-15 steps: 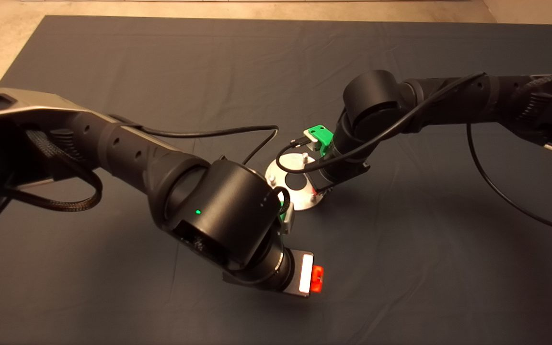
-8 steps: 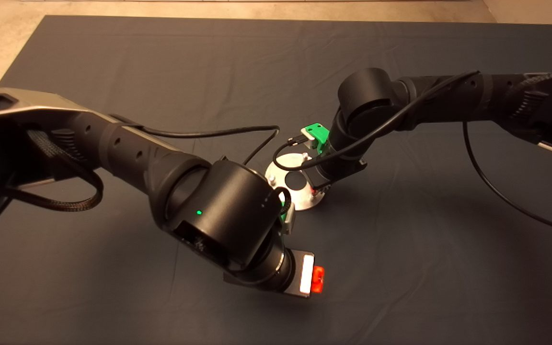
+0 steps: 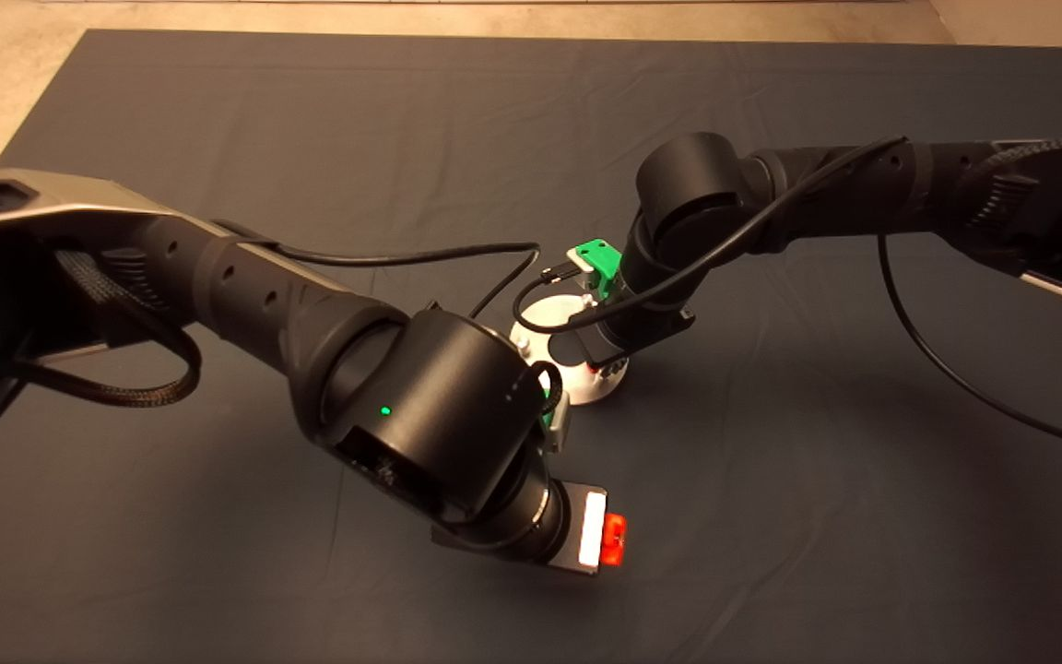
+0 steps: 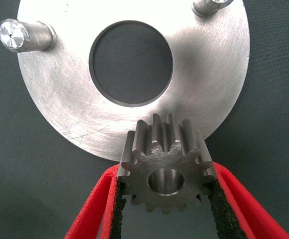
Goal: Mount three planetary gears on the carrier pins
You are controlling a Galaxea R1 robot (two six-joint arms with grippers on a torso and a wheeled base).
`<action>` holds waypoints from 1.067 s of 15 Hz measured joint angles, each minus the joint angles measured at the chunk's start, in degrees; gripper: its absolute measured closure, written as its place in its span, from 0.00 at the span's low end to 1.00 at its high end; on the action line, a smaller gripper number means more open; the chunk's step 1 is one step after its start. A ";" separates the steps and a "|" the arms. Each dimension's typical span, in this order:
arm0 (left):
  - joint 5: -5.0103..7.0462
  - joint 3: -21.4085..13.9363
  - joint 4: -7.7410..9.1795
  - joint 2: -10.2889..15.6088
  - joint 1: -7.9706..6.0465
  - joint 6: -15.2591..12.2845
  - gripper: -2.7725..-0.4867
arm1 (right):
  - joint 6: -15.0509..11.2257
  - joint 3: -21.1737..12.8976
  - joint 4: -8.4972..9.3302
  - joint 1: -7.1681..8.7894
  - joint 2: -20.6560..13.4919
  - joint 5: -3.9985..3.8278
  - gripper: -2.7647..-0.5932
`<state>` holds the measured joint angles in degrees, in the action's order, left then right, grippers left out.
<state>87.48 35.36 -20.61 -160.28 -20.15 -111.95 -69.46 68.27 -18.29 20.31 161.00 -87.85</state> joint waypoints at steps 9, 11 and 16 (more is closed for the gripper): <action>0.00 0.00 0.00 0.17 0.00 0.01 0.01 | -0.02 0.06 0.02 -0.02 0.30 0.00 0.79; 0.00 0.00 0.00 0.17 0.00 0.01 0.01 | -0.02 0.06 0.02 -0.02 0.30 0.00 0.79; 0.00 0.00 0.00 0.30 0.00 0.01 0.01 | -0.05 0.04 0.02 -0.06 0.60 0.02 0.79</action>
<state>87.48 35.36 -20.61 -159.98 -20.15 -111.93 -69.51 68.30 -18.27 20.25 161.60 -87.82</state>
